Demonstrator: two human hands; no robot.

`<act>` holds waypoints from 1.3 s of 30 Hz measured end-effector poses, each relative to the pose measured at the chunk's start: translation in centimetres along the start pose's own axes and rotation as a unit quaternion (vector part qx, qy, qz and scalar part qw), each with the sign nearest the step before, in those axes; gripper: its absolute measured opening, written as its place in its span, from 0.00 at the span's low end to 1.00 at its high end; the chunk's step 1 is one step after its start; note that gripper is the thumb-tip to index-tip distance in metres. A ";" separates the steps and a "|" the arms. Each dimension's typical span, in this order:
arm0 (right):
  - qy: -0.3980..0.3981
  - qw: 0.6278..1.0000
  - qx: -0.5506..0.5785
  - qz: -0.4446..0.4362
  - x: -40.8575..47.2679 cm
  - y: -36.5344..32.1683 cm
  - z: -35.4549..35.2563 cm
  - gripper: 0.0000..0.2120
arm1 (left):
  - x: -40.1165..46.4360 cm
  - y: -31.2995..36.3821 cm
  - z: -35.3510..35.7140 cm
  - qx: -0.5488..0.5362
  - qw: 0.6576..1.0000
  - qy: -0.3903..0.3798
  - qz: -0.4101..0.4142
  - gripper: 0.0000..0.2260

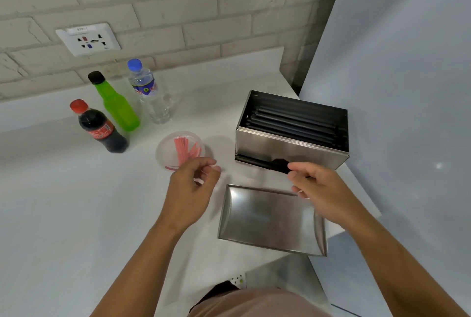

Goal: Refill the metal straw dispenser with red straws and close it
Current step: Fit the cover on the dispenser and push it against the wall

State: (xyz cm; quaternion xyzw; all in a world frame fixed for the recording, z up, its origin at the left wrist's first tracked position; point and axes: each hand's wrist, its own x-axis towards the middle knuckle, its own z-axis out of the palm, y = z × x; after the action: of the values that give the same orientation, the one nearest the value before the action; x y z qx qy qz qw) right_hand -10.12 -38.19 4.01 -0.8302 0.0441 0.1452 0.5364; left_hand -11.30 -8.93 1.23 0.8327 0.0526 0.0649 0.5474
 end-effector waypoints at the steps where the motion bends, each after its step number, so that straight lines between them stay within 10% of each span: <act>1: 0.012 1.000 -0.012 0.008 -0.5 0.9 -0.6 0.11 | -0.3 -0.3 0.5 0.012 1.000 -0.017 -0.020 0.05; 11: 0.022 0.988 -0.029 0.148 -4.3 8.1 -1.5 0.31 | -4.3 -2.3 4.3 0.134 0.958 -0.147 -0.208 0.36; 17: 0.018 0.989 -0.008 0.148 -4.9 8.2 -0.8 0.12 | -6.0 -1.0 5.6 0.087 0.969 -0.116 -0.199 0.12; 23: 0.038 0.990 0.014 0.137 -4.8 7.4 -1.5 0.18 | -7.0 0.7 5.1 0.027 0.979 -0.046 -0.195 0.08; 34: -0.002 0.990 0.054 0.131 -4.6 7.1 -3.1 0.19 | -8.2 5.8 2.7 -0.043 0.996 -0.065 -0.031 0.32; 39: -0.060 0.946 0.261 0.182 -5.5 5.3 -4.3 0.15 | -7.4 6.7 1.8 0.026 0.983 -0.145 0.113 0.40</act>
State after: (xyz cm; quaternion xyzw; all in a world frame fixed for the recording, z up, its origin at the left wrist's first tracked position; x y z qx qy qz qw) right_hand -15.79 -44.77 2.58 -0.6289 0.1990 0.2734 0.7001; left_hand -18.23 -14.35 6.27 0.8477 -0.1199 0.0038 0.5167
